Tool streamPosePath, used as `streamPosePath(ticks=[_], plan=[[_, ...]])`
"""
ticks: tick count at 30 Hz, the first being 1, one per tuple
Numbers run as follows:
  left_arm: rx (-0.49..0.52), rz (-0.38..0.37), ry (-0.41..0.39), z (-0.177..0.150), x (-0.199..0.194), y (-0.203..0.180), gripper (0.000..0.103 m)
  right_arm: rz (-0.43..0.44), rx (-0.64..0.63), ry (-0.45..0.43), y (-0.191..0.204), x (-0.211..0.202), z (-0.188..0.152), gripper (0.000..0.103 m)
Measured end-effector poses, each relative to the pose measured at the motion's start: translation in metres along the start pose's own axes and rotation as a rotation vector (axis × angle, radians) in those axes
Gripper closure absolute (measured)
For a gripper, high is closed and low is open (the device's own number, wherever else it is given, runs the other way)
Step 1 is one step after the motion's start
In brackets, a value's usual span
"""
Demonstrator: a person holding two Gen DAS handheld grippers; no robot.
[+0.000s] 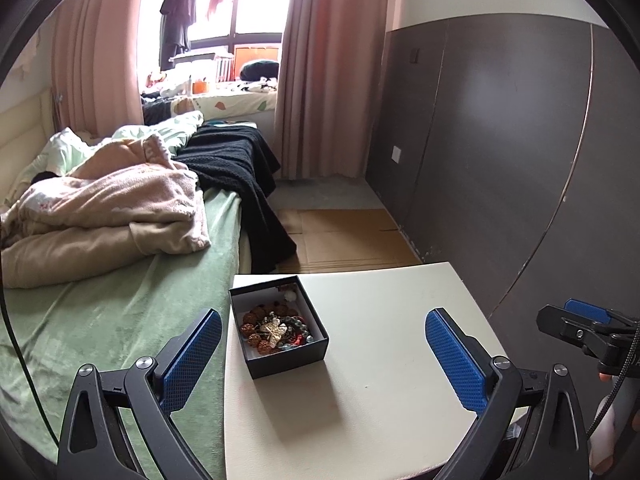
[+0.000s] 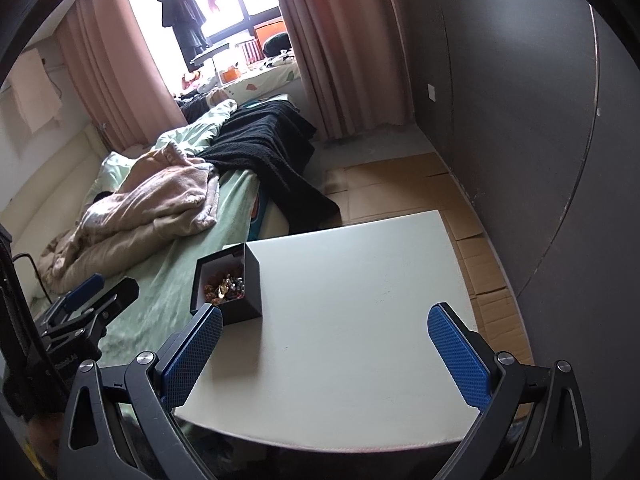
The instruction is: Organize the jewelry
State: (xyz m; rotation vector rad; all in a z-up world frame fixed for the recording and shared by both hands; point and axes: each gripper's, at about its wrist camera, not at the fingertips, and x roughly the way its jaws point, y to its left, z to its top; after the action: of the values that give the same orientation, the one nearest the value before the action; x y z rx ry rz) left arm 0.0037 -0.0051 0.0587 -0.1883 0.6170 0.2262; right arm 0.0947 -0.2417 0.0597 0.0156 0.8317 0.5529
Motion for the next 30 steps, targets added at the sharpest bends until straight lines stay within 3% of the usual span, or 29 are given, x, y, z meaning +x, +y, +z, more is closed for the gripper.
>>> streamPosePath(ticks=[30], plan=[[0.004,-0.004,-0.007,0.0015,-0.0043,-0.0021,0.001,-0.008,-0.025,-0.005,0.009,-0.0038,-0.0008,0.0]])
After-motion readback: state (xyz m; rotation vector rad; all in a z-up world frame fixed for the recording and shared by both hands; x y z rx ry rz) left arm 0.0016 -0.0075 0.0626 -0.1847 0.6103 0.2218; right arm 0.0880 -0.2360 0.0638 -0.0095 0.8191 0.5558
